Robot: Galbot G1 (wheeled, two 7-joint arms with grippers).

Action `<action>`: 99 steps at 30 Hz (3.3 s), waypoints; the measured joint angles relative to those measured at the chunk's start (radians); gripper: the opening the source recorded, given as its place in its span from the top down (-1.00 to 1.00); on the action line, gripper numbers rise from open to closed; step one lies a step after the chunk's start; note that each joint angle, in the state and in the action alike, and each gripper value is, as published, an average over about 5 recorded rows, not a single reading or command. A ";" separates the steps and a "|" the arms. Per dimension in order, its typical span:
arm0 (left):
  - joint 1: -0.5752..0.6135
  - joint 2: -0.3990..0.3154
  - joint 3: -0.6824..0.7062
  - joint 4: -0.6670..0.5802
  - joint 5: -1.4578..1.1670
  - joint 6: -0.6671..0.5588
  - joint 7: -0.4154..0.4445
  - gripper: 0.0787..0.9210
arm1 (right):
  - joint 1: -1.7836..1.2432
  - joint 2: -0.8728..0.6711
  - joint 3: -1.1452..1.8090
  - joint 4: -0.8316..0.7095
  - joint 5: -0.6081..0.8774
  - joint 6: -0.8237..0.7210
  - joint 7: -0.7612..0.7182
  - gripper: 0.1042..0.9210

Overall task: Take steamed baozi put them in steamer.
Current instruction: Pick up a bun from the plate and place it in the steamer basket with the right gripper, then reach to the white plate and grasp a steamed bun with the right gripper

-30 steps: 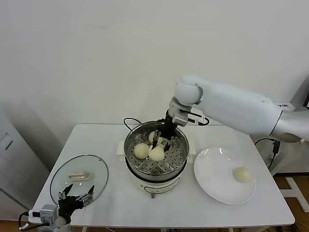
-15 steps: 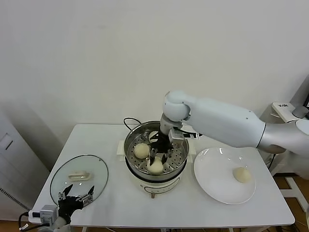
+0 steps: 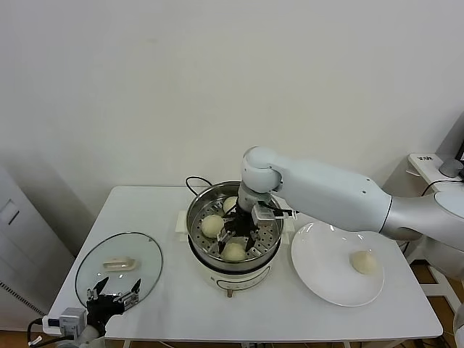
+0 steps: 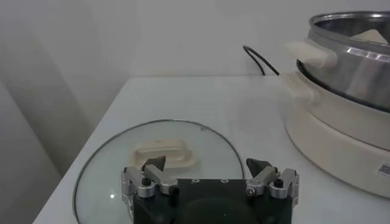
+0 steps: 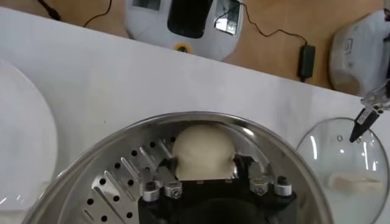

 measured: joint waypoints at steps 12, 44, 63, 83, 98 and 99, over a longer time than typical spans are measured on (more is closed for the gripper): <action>0.000 0.010 -0.009 0.000 -0.007 0.000 0.000 -0.77 | 0.122 -0.063 0.019 -0.132 0.125 -0.182 -0.016 -0.76; 0.009 0.010 -0.021 -0.012 -0.013 0.001 0.000 -0.77 | 0.155 -0.407 -0.143 -0.423 0.292 -0.592 -0.101 -0.76; 0.012 0.008 -0.018 -0.012 -0.008 0.004 -0.001 -0.77 | -0.176 -0.486 0.106 -0.436 0.125 -0.591 -0.025 -0.76; 0.015 0.005 -0.013 -0.014 0.000 0.004 -0.001 -0.77 | -0.363 -0.466 0.253 -0.458 0.005 -0.604 0.053 -0.76; 0.023 0.001 -0.016 -0.020 0.002 0.003 -0.001 -0.77 | -0.397 -0.446 0.293 -0.459 -0.033 -0.614 0.074 0.14; 0.023 0.001 -0.016 -0.020 0.002 0.003 -0.001 -0.77 | -0.396 -0.448 0.292 -0.456 -0.031 -0.616 0.073 0.20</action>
